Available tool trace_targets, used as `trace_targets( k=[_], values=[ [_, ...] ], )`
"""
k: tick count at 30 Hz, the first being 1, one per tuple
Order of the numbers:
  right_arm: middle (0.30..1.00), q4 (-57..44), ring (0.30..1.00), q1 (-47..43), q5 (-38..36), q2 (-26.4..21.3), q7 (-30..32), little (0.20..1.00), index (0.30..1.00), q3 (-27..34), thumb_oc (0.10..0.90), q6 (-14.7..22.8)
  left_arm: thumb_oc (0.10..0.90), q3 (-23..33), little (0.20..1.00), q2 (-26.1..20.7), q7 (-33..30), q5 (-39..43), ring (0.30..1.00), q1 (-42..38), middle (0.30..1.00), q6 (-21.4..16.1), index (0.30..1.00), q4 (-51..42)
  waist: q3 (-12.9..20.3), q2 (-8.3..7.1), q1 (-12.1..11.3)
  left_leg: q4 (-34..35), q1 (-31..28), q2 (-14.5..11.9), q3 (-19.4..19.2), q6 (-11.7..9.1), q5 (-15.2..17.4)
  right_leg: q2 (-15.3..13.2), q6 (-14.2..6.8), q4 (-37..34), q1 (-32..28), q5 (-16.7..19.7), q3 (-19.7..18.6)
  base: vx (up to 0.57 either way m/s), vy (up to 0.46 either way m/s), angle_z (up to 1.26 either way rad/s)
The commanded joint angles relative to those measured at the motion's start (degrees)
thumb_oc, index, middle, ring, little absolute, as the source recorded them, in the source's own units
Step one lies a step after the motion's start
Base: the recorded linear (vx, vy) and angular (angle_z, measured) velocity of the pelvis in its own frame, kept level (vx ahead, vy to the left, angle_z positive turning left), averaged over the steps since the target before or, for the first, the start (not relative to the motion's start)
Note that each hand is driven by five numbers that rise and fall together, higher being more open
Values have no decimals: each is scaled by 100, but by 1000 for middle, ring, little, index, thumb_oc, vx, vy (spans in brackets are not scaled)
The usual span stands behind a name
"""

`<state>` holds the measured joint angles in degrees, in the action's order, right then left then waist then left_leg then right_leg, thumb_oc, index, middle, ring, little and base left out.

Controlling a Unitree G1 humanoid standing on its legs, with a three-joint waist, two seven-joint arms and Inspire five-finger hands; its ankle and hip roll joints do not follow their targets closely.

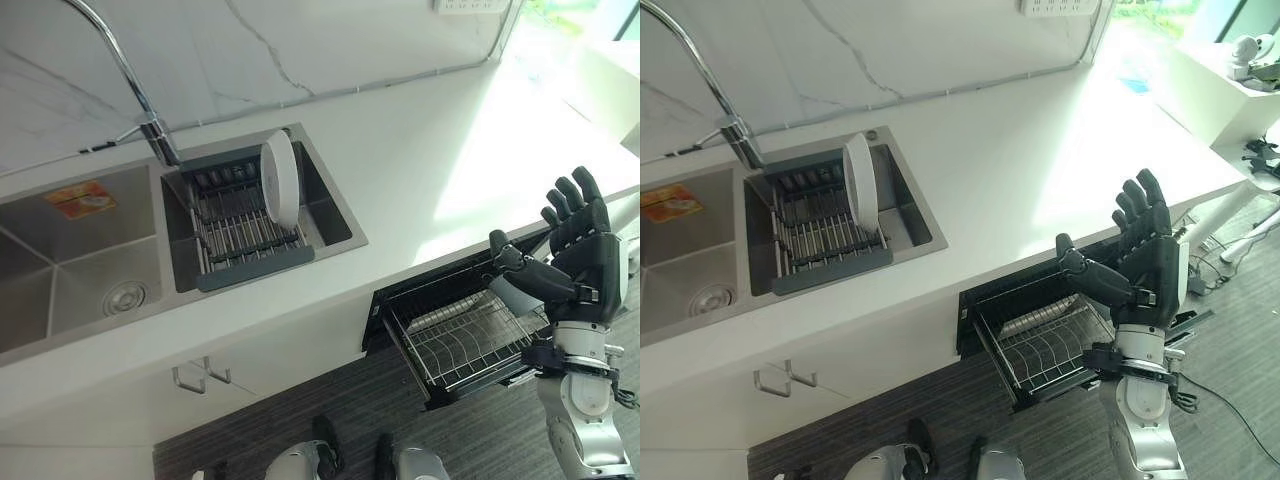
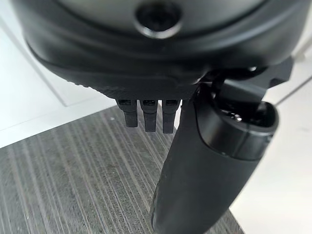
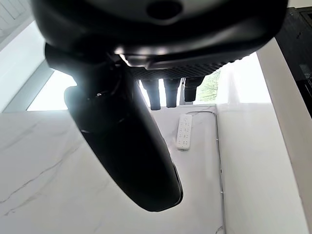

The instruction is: Place the dishes in the dishwasher.

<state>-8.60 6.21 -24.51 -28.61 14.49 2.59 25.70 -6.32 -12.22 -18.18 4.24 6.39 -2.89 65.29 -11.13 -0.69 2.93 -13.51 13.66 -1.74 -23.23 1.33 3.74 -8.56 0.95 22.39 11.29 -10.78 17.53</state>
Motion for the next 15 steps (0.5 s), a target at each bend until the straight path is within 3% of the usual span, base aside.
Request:
trace_targets(
  k=[1,2,3,4,6,8,10,13,15],
  values=[
    [900,-598,900,-497,-378,-368,-539,900,900,333,800,659,800,108,900,-103,-236,-68,900,-166,900,-285,900,73,123,-145,51,-368,-501,-84,658,-235,614,72,-603,-521,-675,-221,-171,8,74,38],
    [900,-542,900,-679,-371,-410,-630,900,900,216,800,594,800,146,900,-64,-158,54,900,-106,900,-333,900,30,68,-159,-88,-368,-552,38,1229,-253,661,144,-579,-521,-708,-190,-435,10,118,27],
    [900,-516,900,-761,-413,-418,-685,900,900,163,800,570,800,169,900,-57,-93,162,900,-94,900,-336,900,22,72,-124,-113,-368,-526,-72,1347,-294,652,190,-573,-521,-715,-203,-463,20,162,14],
    [900,-525,900,-849,-413,-415,-690,900,900,125,800,528,800,198,900,-41,37,273,900,-100,900,-362,900,43,112,-78,-115,-368,-431,-263,1334,-369,560,206,-563,-521,-704,-217,-413,102,151,-23],
    [900,-608,900,-926,-280,-406,-553,900,900,111,800,453,800,160,900,-37,255,388,900,-196,900,-279,900,209,194,-24,-15,-368,-414,-652,946,-524,573,112,-616,-521,-873,-366,-155,142,163,-14],
    [900,-677,900,-999,-558,-399,-636,900,900,127,800,390,800,147,900,-23,257,272,900,-262,900,-207,900,508,274,-18,7,-368,-363,-800,897,-580,580,-29,-691,-521,-961,-408,13,73,140,50],
    [900,-810,900,-1007,-585,-357,-757,900,900,151,800,267,800,95,900,17,303,133,900,-325,900,-94,900,562,310,-2,-8,-368,-373,-779,862,-519,566,-144,-716,-521,-931,-302,162,31,114,37],
    [900,-889,900,-1267,-662,-344,-919,900,900,40,800,-192,800,15,900,52,996,492,900,-329,900,132,900,482,409,25,-96,-368,-524,-619,871,-441,763,-320,-811,-521,-921,-208,320,83,104,-5],
    [900,-895,900,-1392,-630,-328,-891,900,900,-3,800,-371,800,-39,900,56,1087,498,900,-331,900,211,900,436,446,26,-138,-368,-549,-543,926,-407,813,-329,-829,-521,-910,-183,304,51,53,-3]
  ],
)
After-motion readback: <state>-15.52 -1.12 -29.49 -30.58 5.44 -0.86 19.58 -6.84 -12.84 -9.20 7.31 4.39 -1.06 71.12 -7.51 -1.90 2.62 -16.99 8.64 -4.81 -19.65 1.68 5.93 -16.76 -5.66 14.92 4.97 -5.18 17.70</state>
